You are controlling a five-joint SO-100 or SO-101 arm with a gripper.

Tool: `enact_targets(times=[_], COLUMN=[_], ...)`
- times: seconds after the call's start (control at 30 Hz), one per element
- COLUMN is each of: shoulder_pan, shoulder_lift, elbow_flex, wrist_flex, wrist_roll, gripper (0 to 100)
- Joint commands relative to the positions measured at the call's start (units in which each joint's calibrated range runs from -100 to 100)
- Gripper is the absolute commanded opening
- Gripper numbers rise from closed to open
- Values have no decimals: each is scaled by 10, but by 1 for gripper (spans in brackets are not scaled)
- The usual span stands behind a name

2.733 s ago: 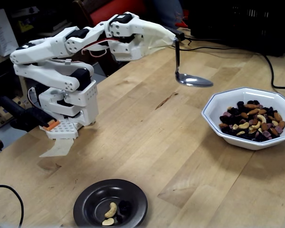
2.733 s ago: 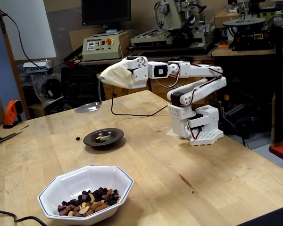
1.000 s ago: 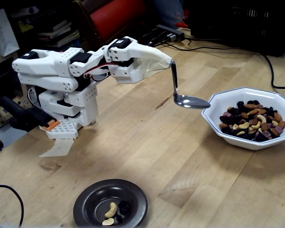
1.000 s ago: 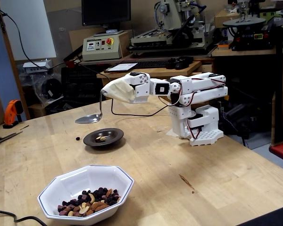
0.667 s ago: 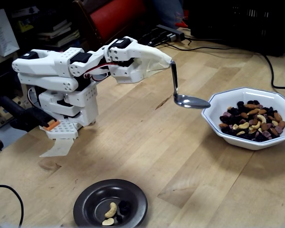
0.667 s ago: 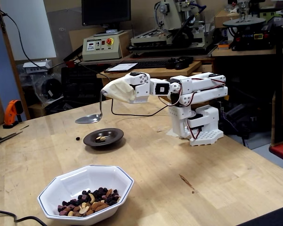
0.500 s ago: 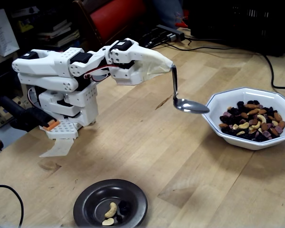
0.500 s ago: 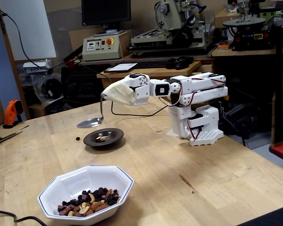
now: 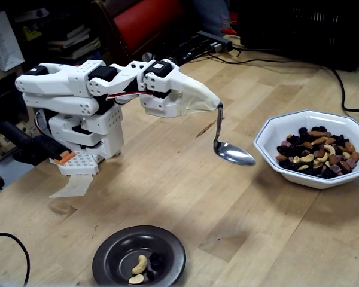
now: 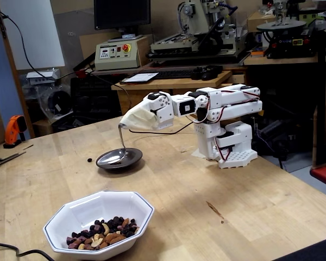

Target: Use spoon to transfer food from the white bowl to brown plate

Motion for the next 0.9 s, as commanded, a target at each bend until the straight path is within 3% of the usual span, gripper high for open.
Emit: enact_targets(times=[0.0,0.87], shoulder_pan=[-4,-4], shoulder_lift=[-8,-1], elbow_flex=[2,2], wrist_flex=[1,1], wrist_roll=[-1,2], gripper=[4,4])
